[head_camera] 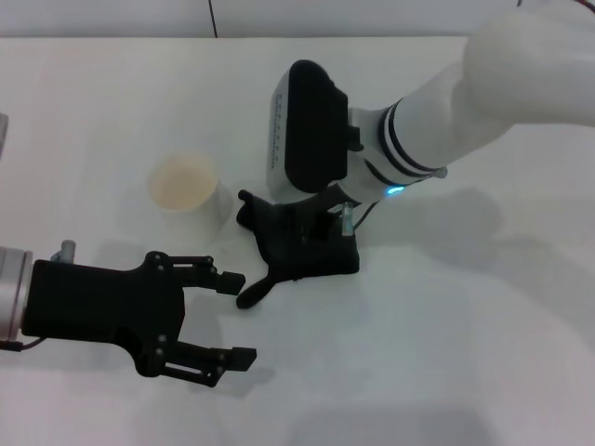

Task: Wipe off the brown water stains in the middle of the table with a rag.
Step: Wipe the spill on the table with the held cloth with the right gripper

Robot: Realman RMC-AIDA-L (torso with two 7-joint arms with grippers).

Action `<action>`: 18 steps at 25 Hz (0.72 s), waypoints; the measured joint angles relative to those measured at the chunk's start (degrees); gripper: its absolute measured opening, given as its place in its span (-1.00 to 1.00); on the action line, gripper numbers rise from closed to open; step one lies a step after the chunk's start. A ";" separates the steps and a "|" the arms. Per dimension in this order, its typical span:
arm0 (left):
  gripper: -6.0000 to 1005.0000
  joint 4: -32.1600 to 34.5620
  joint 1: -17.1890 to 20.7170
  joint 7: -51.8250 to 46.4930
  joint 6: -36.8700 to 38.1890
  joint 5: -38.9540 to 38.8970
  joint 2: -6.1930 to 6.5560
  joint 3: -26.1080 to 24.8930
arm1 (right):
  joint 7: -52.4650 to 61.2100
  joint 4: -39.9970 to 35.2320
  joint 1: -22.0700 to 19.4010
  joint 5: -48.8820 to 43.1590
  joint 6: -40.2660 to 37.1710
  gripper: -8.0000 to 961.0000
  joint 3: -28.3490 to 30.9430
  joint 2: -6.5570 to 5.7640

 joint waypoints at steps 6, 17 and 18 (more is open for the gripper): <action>0.72 -0.13 -0.36 -0.04 -0.31 0.01 -0.02 -0.01 | 0.34 -4.40 -0.53 -0.42 -2.44 -0.84 -3.39 0.01; 0.72 -0.29 -0.56 0.19 -0.33 -0.11 -0.02 0.06 | -0.11 -8.43 0.19 6.56 0.08 -0.84 -11.99 0.02; 0.72 -0.30 -0.68 0.08 -0.33 -0.25 -0.04 0.23 | -0.14 -8.62 0.20 6.59 0.70 -0.84 -12.53 0.02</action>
